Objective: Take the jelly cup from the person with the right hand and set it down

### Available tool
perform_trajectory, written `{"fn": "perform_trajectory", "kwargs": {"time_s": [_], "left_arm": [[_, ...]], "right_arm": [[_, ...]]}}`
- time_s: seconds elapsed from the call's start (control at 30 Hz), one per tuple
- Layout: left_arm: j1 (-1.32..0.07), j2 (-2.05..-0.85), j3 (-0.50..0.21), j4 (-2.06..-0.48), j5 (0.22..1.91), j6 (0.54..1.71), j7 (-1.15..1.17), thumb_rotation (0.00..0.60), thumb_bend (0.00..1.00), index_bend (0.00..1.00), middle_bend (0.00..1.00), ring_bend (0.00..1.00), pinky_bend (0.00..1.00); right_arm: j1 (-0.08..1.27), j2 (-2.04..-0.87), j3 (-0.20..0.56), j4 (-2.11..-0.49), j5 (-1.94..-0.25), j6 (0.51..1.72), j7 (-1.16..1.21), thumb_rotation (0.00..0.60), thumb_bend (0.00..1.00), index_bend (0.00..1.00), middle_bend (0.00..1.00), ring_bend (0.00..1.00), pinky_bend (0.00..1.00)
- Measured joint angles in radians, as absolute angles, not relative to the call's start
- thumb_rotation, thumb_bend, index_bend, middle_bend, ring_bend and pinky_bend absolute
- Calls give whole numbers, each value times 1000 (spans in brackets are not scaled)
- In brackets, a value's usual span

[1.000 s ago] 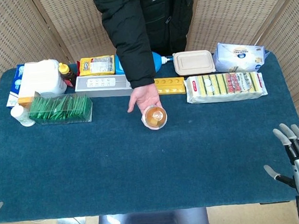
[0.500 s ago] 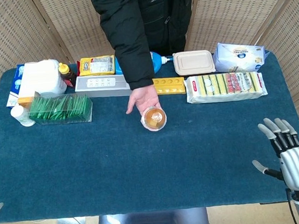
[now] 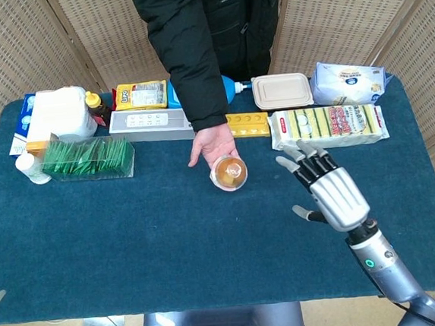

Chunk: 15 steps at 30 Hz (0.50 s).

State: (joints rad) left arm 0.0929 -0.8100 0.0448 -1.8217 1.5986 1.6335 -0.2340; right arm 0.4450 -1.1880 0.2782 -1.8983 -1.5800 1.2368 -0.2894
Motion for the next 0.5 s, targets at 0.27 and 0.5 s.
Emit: {"fn": "perform_trajectory", "kwargs": {"time_s": [0.27,0.5], "left_arm": [[87,-798,40,-1811,1584,1623,-278,600,75,0,0,0,68],[87,-790,38,-1798,1576,1623,-317,600,75,0,0,0,68]], "right_arm": [[596,-1321,323,-1865,-1404,1099,-431,600,195,182,164,122,174],[665,-1382,337,-1823,-1296,1058,-516,600,224,187,175,140,230]]}}
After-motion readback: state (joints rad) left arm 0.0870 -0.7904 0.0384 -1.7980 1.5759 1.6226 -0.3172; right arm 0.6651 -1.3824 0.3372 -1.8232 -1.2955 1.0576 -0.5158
